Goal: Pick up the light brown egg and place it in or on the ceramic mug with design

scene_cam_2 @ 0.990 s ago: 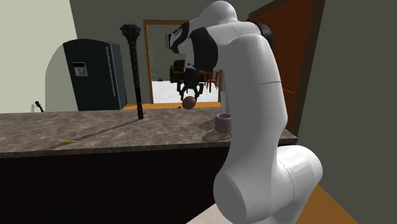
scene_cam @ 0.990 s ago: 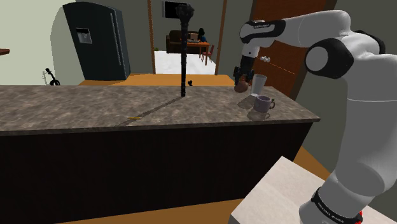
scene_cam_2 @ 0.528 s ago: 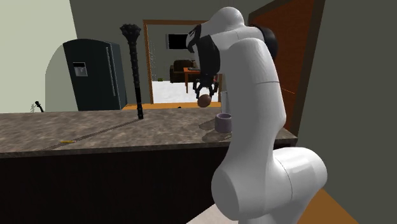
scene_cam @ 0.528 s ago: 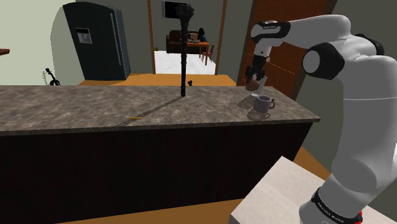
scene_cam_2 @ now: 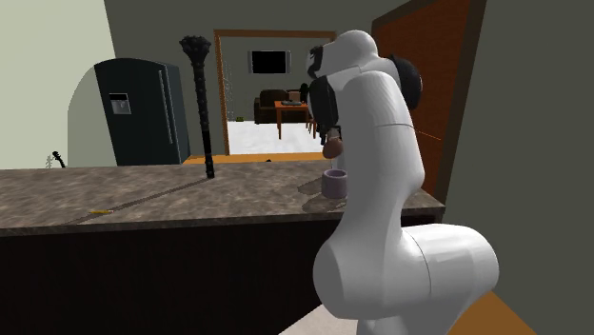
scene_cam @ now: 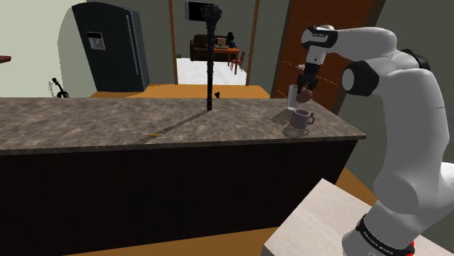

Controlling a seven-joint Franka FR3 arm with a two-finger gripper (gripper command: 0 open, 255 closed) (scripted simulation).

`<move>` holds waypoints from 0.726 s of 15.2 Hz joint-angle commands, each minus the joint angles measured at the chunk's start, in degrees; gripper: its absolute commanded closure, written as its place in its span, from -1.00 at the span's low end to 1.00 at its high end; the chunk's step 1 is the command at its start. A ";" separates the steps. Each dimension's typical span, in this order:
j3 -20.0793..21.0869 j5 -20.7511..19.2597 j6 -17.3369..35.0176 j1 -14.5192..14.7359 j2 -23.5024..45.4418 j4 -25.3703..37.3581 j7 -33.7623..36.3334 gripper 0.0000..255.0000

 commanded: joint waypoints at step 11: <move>-0.25 0.42 5.82 -1.36 2.14 -4.29 -3.34 1.00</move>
